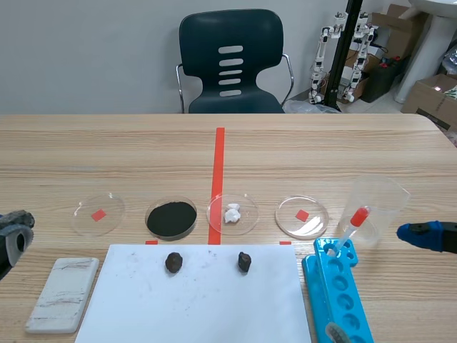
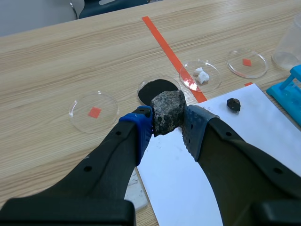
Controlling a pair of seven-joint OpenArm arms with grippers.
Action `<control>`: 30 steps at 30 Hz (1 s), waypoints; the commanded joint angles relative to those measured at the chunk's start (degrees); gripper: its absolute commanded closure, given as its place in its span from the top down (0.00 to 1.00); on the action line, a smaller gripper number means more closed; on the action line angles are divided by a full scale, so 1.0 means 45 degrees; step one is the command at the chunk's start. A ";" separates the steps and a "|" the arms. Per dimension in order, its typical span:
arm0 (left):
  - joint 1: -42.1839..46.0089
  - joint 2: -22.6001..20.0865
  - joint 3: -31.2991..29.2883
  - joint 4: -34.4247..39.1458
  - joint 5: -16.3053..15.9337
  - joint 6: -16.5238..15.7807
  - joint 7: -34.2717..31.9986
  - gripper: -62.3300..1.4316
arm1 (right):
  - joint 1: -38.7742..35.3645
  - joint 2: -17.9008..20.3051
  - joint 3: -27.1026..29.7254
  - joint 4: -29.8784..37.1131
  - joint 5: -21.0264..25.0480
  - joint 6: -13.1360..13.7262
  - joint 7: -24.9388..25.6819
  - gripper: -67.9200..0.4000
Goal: Lower the mineral onto the iron filings and hold still
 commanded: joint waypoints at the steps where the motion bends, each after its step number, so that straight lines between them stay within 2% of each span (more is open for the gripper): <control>1: -0.0039 -0.0010 0.0029 0.0151 -0.0131 -0.0034 -0.0219 0.25 | 0.0039 0.0058 0.0112 0.0121 0.0097 -0.0005 0.0155 0.96; 23: -0.0034 -0.0010 0.0024 0.0151 -0.0121 -0.0029 -0.0180 0.25 | 0.0039 0.0058 0.0112 0.0121 0.0097 -0.0005 0.0155 0.96; 30: -0.0126 -0.0010 0.0029 0.0151 0.0811 -0.0034 -0.0102 0.25 | 0.0039 0.0058 0.0112 0.0121 0.0097 -0.0005 0.0151 0.96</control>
